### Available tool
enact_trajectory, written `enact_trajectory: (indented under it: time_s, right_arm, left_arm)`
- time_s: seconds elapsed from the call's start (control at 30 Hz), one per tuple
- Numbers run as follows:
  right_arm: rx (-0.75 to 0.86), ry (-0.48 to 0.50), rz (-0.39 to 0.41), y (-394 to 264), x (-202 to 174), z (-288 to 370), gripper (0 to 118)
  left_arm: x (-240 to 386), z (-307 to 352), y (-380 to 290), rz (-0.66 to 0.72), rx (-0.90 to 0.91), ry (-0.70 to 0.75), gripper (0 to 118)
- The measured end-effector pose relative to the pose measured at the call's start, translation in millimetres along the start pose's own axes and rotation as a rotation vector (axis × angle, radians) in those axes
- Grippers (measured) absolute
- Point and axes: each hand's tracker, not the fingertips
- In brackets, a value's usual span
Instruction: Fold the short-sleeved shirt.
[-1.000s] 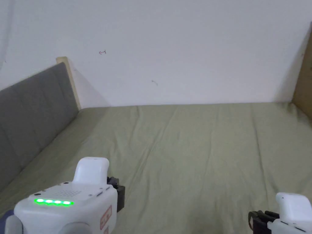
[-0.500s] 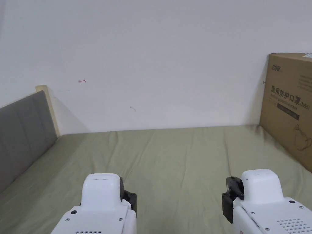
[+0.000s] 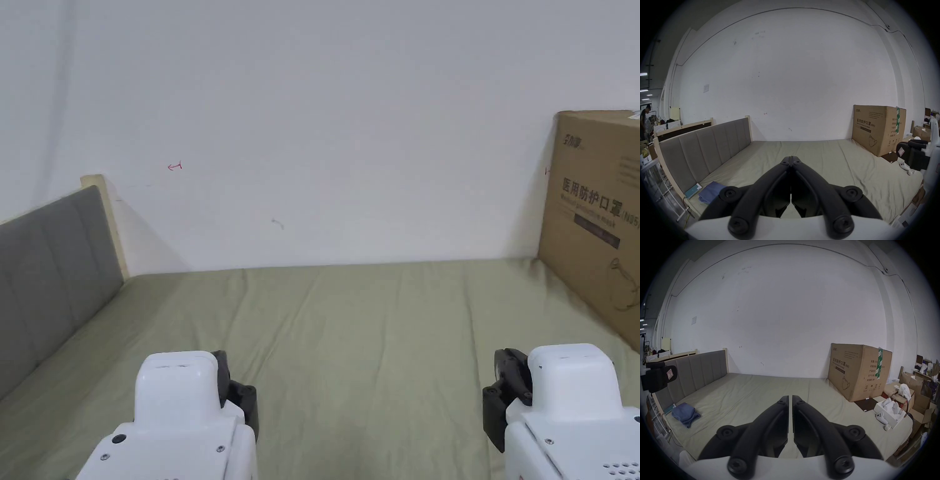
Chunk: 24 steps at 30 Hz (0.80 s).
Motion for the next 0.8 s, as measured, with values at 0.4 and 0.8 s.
enact_trajectory:
  time_s: [0.4, 0.8]
  right_arm:
    - [0.008, 0.015, 0.013, 2.7, -6.0, 0.6, 63]
    - [0.017, -0.027, -0.004, 3.9, -5.3, -1.6, 112]
  left_arm:
    - [-4.6, -0.8, 0.4, 0.001, -0.009, 0.018, 87]
    - [-8.2, 5.3, 7.9, -0.043, 0.019, 0.028, 111]
